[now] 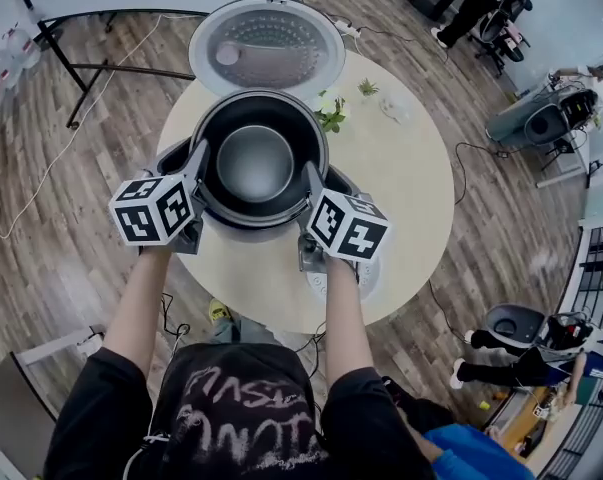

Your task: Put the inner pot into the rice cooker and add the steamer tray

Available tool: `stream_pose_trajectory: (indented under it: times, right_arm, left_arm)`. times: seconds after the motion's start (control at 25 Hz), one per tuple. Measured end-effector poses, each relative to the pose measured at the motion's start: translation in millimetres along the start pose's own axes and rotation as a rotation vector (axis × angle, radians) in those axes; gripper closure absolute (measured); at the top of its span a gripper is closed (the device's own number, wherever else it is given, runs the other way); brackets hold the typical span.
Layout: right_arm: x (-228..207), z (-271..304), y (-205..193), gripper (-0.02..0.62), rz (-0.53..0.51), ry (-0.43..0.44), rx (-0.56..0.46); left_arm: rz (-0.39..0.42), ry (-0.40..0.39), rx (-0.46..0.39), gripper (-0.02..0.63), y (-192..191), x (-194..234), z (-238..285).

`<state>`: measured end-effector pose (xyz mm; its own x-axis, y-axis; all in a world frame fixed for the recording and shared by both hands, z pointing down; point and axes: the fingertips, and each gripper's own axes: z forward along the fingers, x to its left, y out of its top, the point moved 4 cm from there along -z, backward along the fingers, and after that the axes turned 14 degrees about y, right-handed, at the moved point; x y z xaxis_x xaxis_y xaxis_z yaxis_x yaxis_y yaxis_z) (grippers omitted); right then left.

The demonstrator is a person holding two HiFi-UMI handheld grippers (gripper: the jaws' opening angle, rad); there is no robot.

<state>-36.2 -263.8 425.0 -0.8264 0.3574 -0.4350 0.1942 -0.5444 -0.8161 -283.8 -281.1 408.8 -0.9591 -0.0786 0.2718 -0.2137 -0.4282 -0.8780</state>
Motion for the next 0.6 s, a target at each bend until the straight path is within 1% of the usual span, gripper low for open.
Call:
stream_pose_trajectory:
  times: [0.28,0.6]
  right_arm:
    - [-6,13,-12,0.493,-0.015,-0.026,0.046]
    - [-11,21,-26,0.488,-0.057,-0.06,0.096]
  left_arm:
    - [0.011,0.023,0.045,0.518,-13,9,11]
    - [0.034,0.046,0.089,0.517,-29,15,19]
